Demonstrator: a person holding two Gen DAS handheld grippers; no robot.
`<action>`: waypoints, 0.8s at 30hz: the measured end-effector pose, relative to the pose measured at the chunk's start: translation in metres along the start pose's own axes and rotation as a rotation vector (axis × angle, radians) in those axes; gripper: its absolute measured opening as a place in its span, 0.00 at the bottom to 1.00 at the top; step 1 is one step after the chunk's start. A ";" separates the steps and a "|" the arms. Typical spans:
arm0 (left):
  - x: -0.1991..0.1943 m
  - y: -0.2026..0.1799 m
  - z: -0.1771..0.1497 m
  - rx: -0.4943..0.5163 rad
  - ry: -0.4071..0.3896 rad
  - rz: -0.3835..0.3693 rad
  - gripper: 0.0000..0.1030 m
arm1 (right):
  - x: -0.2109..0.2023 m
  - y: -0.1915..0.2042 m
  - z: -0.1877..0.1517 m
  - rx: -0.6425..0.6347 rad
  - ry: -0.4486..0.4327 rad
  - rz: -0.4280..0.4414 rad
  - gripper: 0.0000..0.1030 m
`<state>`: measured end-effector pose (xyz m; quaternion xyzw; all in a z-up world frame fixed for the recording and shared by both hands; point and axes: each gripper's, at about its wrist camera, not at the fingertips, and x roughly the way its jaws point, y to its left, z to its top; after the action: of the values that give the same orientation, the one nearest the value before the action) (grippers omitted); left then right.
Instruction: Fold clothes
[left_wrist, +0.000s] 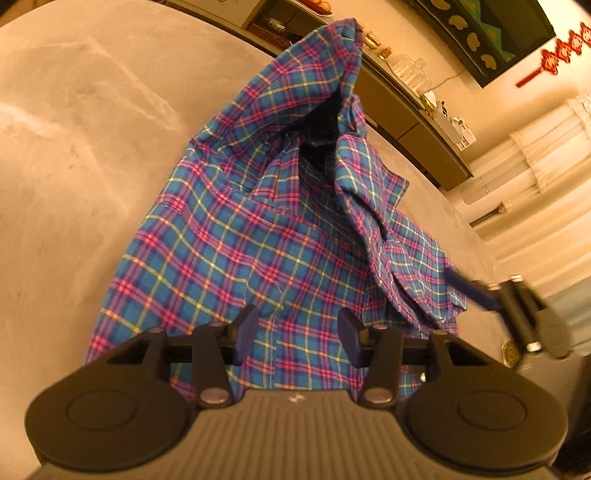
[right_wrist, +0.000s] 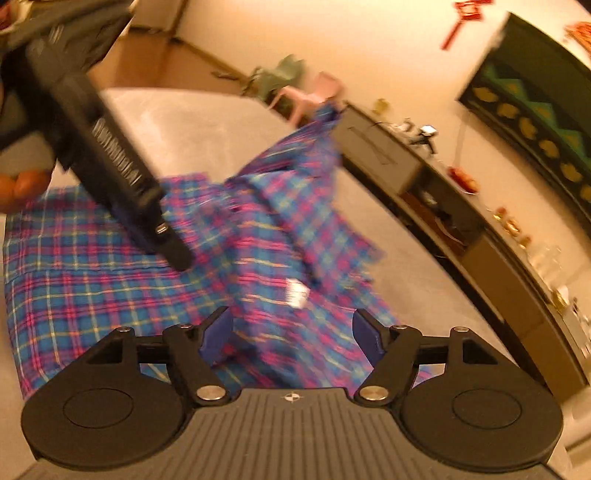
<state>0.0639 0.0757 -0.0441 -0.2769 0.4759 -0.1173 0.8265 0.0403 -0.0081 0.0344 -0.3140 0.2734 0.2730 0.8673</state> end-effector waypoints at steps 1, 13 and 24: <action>0.001 0.000 0.000 0.000 -0.001 -0.001 0.47 | 0.008 0.004 0.001 -0.013 0.014 -0.003 0.67; 0.000 0.009 -0.004 -0.052 -0.020 -0.034 0.45 | -0.055 0.002 0.019 0.058 -0.069 -0.129 0.01; -0.043 0.051 -0.038 -0.315 -0.070 -0.089 0.43 | -0.121 0.072 -0.051 0.070 -0.007 -0.114 0.02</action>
<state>0.0063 0.1237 -0.0570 -0.4278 0.4464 -0.0681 0.7830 -0.1063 -0.0334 0.0509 -0.2975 0.2612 0.2144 0.8929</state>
